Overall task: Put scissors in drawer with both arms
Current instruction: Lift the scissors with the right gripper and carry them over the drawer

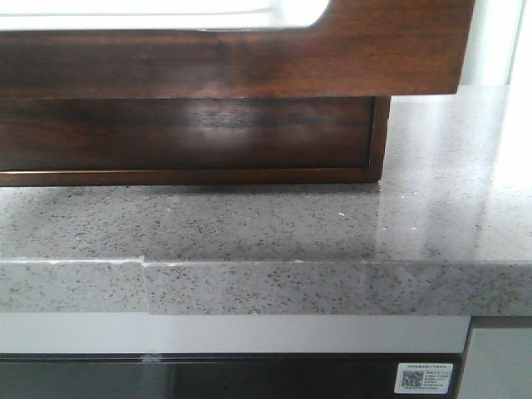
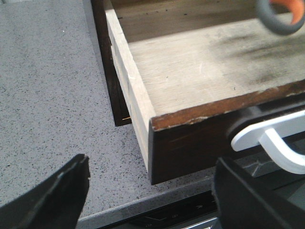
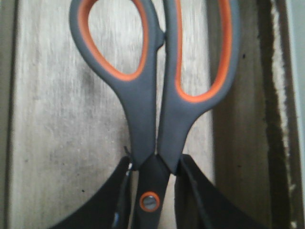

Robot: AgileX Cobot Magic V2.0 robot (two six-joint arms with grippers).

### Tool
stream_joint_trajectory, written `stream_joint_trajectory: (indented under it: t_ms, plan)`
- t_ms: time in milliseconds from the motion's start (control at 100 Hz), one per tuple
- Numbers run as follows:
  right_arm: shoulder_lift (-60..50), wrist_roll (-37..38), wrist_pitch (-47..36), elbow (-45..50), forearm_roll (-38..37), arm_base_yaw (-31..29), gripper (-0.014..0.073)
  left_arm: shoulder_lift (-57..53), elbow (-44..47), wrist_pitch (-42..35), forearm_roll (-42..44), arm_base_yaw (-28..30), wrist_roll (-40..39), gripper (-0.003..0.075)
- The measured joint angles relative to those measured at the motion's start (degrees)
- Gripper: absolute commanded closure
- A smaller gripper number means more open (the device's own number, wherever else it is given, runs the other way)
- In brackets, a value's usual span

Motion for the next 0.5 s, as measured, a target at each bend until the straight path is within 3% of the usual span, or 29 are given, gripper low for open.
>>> stream_joint_trajectory:
  t_ms: [130,310,500]
  plan:
    - [1.2,0.0,1.1,0.0,-1.2,0.0,0.0512,0.0,0.0,0.0,0.0,0.0,0.0,0.0209]
    - [1.4,0.0,1.6,0.0,-1.3,0.0,0.0345,0.0,0.0,0.0,0.0,0.0,0.0,0.0209]
    - [1.4,0.9,2.6,-0.7,-1.3,0.0,0.0342,0.0,0.0,0.0,0.0,0.0,0.0,0.0209]
